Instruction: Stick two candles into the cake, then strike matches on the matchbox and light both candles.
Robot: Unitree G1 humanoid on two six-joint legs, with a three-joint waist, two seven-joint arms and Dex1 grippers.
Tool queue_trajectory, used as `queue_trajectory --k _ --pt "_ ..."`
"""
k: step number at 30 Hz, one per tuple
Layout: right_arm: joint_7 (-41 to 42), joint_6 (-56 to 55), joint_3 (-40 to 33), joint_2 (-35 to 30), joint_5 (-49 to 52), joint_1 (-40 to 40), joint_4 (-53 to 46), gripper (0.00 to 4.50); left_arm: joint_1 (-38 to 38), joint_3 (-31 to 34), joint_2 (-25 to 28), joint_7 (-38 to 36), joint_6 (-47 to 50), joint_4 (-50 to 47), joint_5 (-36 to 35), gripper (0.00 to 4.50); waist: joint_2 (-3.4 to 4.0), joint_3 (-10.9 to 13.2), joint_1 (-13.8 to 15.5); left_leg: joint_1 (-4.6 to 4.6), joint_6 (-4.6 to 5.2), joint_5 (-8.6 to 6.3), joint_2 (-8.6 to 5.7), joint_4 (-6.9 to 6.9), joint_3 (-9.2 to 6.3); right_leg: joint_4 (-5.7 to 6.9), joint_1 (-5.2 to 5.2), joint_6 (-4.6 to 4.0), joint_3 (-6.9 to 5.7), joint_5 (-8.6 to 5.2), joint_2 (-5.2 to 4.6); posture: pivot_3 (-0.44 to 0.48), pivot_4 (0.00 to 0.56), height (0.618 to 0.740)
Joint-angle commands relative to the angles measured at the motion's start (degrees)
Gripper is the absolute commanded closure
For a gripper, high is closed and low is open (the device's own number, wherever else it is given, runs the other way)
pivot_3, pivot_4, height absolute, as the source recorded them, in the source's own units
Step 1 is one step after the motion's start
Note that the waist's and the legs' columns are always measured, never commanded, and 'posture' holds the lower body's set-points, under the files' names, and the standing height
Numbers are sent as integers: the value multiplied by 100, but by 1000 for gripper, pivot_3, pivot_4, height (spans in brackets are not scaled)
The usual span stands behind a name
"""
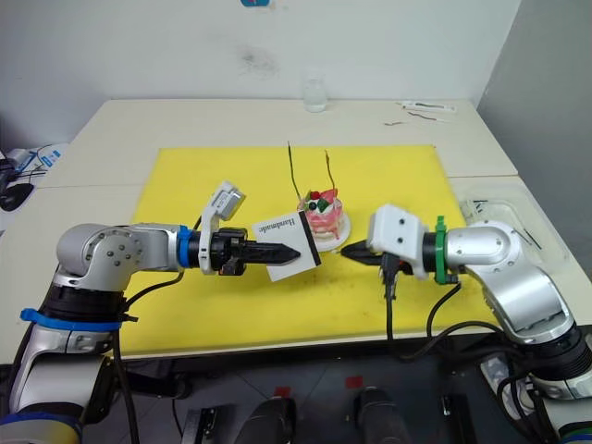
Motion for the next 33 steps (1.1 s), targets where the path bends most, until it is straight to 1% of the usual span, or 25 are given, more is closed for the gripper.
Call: queue_trajectory --k 1,11,18,33 --pt "-186 24 35 171 -147 -379 29 4435 -219 -45 -72 -177 -48 20 64 4024 0 0 3 -1 0 0 0 2 1 0 -1 0 0 1 0 0 150 740" --pt "-295 185 -51 226 -179 -548 129 4435 -298 -49 -118 -332 -21 97 217 4024 0 0 61 -14 0 0 -2 1 -1 -4 -7 -2 -2 0 -4 0 150 740" --pt "-322 135 68 355 -277 -732 241 4435 -313 -40 -143 -402 -14 106 253 4024 0 0 59 -11 0 0 -2 4 -3 2 -6 -2 -3 0 -4 0 150 740" --pt "-180 -64 419 420 -594 -781 377 4435 -292 8 -159 -466 -19 19 213 4024 0 0 59 -12 0 0 -2 5 -2 1 -6 -2 -3 0 -4 0 150 740"
